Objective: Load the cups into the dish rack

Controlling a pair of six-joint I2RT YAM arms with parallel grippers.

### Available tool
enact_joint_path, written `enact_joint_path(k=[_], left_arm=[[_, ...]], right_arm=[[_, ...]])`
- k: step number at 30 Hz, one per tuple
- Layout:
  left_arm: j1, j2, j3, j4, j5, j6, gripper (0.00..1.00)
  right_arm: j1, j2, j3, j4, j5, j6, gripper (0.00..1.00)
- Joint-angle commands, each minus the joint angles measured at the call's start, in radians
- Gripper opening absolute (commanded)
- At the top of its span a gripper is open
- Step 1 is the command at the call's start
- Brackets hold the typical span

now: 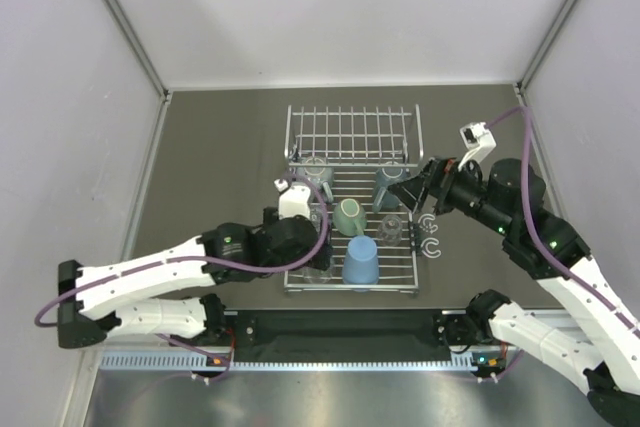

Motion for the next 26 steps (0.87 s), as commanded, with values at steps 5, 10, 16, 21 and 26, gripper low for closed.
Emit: enact_joint_path(k=[5,10,16,21,26], left_arm=[[0.009,-0.321,-0.09,0.208,0.027,0.034,0.98],[0.102,-0.396,-0.168,0.36,0.118,0.067,0.98],[0.483,-0.355,-0.254,0.536,0.55,0.089,0.98],[0.628,-0.421,-0.256,0.648,0.642,0.103,0.99],[0.676,-0.672,-0.479,0.933,0.769,-0.081,0.99]], right_arm=[[0.013,-0.054,-0.077,-0.114,0.231,0.041,1.0],[0.013,-0.129,-0.154,-0.227,0.379,0.123,0.99],[0.013,-0.29,-0.27,-0.261,0.445,0.219,1.0],[0.013,-0.5,-0.417,-0.264,0.489,0.344,1.0],[0.013,-0.725,-0.488,-0.247,0.441,0.309,1.0]])
